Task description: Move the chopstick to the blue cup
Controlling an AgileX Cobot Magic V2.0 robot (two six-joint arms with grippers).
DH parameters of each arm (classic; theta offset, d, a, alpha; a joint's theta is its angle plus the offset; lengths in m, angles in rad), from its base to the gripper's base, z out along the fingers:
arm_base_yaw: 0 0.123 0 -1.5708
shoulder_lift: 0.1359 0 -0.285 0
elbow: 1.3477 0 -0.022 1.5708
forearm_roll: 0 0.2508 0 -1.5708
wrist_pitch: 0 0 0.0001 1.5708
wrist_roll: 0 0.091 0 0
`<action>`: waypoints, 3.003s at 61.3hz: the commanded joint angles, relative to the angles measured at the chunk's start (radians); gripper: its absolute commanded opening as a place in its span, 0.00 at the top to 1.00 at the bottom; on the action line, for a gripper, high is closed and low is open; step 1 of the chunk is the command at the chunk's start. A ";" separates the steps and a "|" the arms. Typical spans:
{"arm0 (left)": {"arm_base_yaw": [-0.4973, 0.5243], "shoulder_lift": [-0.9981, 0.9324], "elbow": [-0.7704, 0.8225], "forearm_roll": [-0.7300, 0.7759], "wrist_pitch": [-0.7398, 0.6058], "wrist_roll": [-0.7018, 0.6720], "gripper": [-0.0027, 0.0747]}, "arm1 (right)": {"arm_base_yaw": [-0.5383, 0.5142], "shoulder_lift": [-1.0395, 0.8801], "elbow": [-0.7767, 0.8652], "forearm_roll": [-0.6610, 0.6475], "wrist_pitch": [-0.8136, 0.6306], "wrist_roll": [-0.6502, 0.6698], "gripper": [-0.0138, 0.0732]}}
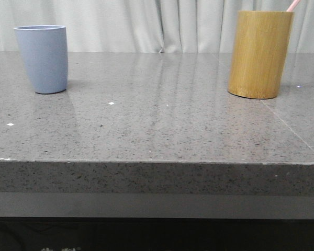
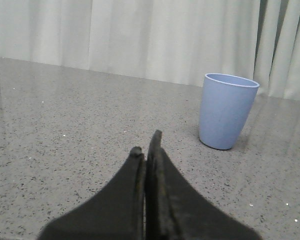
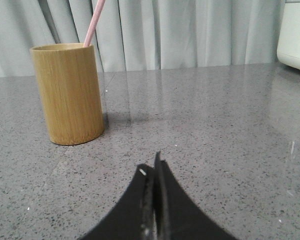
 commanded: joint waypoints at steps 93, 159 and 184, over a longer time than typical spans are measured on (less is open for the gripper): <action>-0.001 0.084 -0.523 -0.007 0.282 -0.003 0.99 | 0.003 0.062 -0.471 -0.012 0.200 -0.006 0.92; -0.001 0.503 -0.731 -0.014 0.558 -0.001 0.98 | 0.003 0.604 -0.785 -0.014 0.710 -0.068 0.78; -0.014 0.557 -0.771 -0.056 0.542 0.101 0.34 | 0.003 0.604 -0.788 0.003 0.757 -0.069 0.16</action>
